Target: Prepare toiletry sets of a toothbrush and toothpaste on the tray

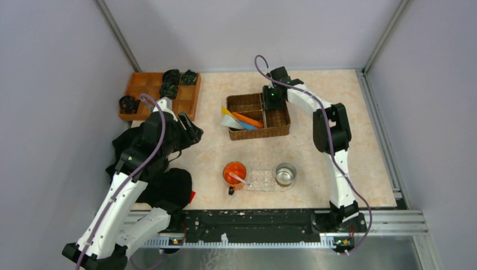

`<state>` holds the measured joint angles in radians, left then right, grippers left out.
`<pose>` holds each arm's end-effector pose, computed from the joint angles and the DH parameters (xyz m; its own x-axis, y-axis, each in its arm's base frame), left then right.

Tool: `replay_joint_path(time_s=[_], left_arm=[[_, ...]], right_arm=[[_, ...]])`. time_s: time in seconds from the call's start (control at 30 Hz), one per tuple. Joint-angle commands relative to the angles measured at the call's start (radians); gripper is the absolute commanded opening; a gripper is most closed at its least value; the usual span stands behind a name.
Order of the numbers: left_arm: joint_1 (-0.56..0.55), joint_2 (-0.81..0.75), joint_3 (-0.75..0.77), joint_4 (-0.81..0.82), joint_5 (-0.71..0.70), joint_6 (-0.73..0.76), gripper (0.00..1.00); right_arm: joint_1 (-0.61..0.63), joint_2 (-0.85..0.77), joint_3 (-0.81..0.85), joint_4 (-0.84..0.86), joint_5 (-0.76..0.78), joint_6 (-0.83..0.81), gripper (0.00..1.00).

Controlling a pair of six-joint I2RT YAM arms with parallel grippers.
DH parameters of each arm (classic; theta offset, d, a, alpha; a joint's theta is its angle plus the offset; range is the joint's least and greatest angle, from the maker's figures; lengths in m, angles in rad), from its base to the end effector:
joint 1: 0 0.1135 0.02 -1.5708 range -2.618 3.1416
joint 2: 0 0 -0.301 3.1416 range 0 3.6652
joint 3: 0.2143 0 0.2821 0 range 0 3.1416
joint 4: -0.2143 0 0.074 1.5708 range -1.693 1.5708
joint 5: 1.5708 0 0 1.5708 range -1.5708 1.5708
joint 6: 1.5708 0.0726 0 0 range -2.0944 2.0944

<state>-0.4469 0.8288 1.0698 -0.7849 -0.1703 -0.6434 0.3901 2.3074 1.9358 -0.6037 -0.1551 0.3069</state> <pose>0.1807 -0.0730 0.3841 -0.5504 -0.3918 -0.7372 -0.0438 0.8954 -0.4432 0.5345 0.2319 0.1716 -0.8676 -0.0340 -0.4961 -0.2032 0.9348 0.2914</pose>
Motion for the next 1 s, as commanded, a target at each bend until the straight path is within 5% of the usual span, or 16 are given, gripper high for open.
replay_joint_path(time_s=[0.0,0.33,0.53,0.97], left_arm=[[0.002,0.007,0.019,0.015,0.029,-0.019,0.62],[0.002,-0.009,0.000,0.028,0.037,-0.025,0.62],[0.003,-0.026,-0.006,0.025,0.029,-0.014,0.62],[0.004,-0.065,-0.023,0.020,0.016,-0.001,0.62]], right_arm=[[-0.003,0.011,-0.048,0.056,-0.060,-0.025,0.36],[-0.001,0.033,-0.117,0.046,0.055,-0.041,0.34],[0.008,0.016,-0.149,0.056,0.196,-0.033,0.17],[0.012,-0.109,-0.201,0.122,0.231,-0.046,0.06]])
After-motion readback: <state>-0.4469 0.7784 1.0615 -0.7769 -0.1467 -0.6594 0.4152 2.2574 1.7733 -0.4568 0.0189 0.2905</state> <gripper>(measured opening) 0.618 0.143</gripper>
